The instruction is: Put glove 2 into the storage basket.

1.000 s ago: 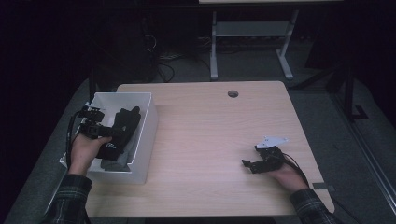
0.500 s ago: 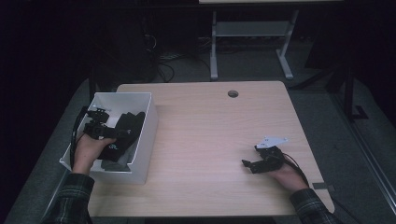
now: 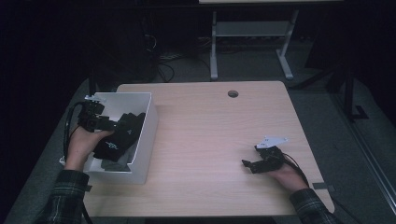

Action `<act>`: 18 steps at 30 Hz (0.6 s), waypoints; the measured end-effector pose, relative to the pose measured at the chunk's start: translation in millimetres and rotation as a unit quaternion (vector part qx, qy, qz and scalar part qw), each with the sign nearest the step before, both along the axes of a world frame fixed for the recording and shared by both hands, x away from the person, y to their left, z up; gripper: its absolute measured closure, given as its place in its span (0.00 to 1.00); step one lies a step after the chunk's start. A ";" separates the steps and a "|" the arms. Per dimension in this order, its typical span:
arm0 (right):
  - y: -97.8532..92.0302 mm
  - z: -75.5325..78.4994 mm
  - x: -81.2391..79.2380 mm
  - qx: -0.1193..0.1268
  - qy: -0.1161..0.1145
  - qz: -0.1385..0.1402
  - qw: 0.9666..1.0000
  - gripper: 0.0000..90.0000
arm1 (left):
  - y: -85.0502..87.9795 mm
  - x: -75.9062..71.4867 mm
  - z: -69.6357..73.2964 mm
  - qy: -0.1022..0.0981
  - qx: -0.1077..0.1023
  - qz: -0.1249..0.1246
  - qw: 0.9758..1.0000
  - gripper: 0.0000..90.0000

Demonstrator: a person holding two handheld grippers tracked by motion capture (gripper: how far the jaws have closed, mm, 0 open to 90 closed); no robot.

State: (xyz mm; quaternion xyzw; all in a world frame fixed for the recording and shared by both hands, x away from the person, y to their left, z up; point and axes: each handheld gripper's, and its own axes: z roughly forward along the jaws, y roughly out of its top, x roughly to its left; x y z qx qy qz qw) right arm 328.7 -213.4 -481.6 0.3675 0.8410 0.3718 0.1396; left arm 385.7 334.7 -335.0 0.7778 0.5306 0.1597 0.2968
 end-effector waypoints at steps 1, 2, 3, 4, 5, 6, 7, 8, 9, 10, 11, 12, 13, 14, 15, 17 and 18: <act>0.0 0.0 -0.1 0.000 0.001 0.000 1.000 0.19 | -2.8 0.1 2.3 -0.003 -0.002 -0.003 1.000 0.21; 0.1 0.0 -0.1 0.000 0.001 0.000 1.000 0.19 | -5.4 0.3 4.5 -0.005 -0.003 -0.008 1.000 0.21; 0.1 0.1 -0.2 0.000 0.001 0.000 1.000 0.19 | -8.2 0.4 6.6 -0.008 -0.005 -0.013 1.000 0.20; 0.1 0.0 -0.1 0.000 0.000 0.000 1.000 0.19 | -11.0 0.4 8.6 -0.010 -0.007 -0.016 1.000 0.20; 0.1 0.1 -0.1 0.000 0.001 0.000 1.000 0.19 | -14.0 0.5 10.4 -0.013 -0.008 -0.022 1.000 0.19; 0.1 0.0 -0.1 0.000 0.000 0.000 1.000 0.19 | -17.1 0.3 12.0 -0.015 -0.009 -0.027 0.999 0.19; 0.2 0.1 -0.2 0.001 0.001 0.000 1.000 0.19 | -20.0 0.5 13.4 -0.017 -0.010 -0.031 0.999 0.19; 0.2 0.1 -0.2 0.000 0.001 0.000 1.000 0.19 | -22.9 0.7 14.4 -0.018 -0.011 -0.036 0.999 0.19; 0.2 0.1 -0.3 0.000 0.001 0.000 1.000 0.19 | -25.8 0.7 15.4 -0.020 -0.013 -0.039 0.999 0.19; 0.2 0.1 -0.3 0.001 0.001 0.000 1.000 0.19 | -28.3 0.8 16.3 -0.021 -0.015 -0.043 0.999 0.19; 0.2 0.1 -0.3 0.001 0.001 0.000 1.000 0.19 | -31.2 0.8 17.2 -0.022 -0.018 -0.045 0.999 0.19; 0.2 0.1 -0.3 0.000 0.001 0.000 1.000 0.19 | -33.9 0.8 18.0 -0.025 -0.020 -0.048 0.998 0.19; 0.2 0.1 -0.3 0.001 0.001 0.000 1.000 0.19 | -35.5 0.9 18.8 -0.026 -0.019 -0.052 0.998 0.19; 0.1 0.1 -0.3 0.000 0.001 0.000 1.000 0.19 | -38.6 1.2 19.8 -0.028 -0.022 -0.056 0.998 0.19; 0.2 0.1 -0.3 0.001 0.001 0.000 1.000 0.19 | -41.4 1.2 20.5 -0.029 -0.024 -0.058 0.998 0.19; 0.2 0.1 -0.3 0.001 0.001 0.000 1.000 0.19 | -46.4 1.3 22.4 -0.030 -0.025 -0.065 0.997 0.19; 0.2 0.1 -0.3 0.001 0.001 0.000 1.000 0.19 | -49.4 1.5 22.8 -0.033 -0.029 -0.069 0.997 0.19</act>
